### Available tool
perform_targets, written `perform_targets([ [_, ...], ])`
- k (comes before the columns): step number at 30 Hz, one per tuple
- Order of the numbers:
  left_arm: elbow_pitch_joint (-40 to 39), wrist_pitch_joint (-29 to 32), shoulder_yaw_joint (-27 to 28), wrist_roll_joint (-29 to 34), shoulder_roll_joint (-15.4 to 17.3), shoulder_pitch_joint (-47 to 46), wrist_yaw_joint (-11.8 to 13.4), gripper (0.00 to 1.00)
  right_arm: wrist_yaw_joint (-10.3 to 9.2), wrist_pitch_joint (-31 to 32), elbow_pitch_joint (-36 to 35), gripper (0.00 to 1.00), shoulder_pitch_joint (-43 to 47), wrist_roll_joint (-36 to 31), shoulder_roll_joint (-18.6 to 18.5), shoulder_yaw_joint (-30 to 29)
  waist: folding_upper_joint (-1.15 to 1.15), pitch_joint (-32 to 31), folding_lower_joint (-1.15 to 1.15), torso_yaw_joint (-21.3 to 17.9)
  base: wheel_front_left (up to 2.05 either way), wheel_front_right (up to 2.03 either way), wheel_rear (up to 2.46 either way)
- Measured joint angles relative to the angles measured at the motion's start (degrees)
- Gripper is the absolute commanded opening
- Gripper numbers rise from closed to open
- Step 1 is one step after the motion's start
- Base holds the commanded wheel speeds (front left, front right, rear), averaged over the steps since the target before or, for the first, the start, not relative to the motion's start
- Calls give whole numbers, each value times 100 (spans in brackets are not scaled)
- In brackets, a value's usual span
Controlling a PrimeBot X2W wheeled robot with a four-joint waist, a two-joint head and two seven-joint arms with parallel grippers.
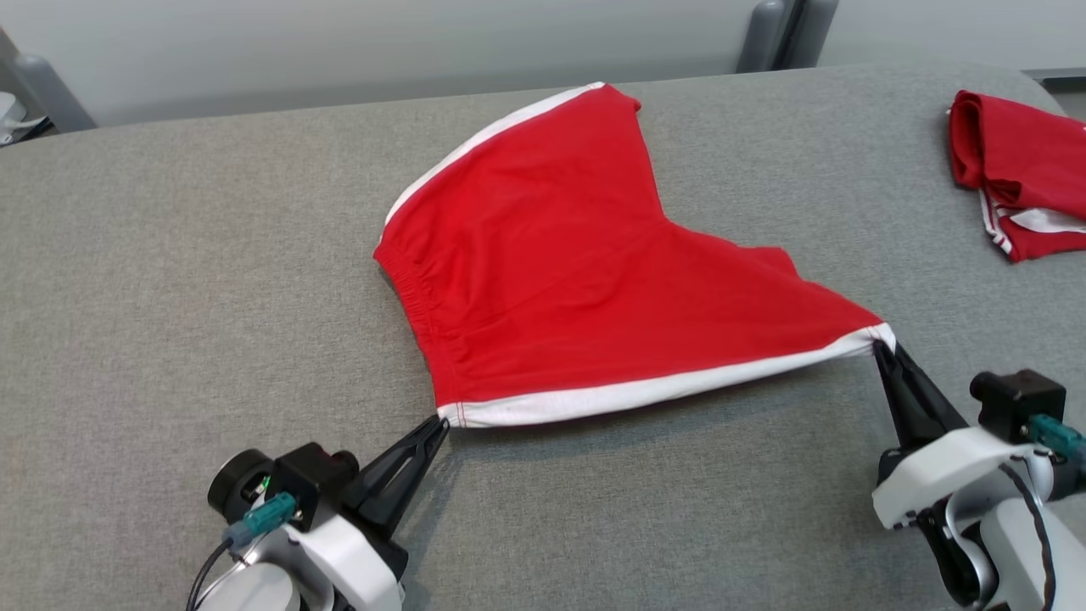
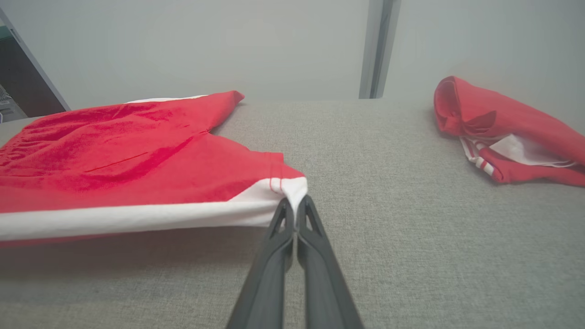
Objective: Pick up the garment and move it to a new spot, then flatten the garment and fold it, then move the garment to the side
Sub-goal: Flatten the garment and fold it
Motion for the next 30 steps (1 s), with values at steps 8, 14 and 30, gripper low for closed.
perform_targets([
  [8,-424,0,238,328,58,579,0,0,0,0,-515,0,672,-99,-90,-222,0,-123,0,-141,0,0,0],
  [14,-708,0,544,339,16,1108,0,0,1,0,-717,0,1050,-99,-107,-236,0,-194,0,-246,0,0,0],
  [30,-609,0,715,359,-40,1816,-41,0,1,311,-1202,0,1758,-90,-96,-358,0,-98,0,-254,0,0,0],
])
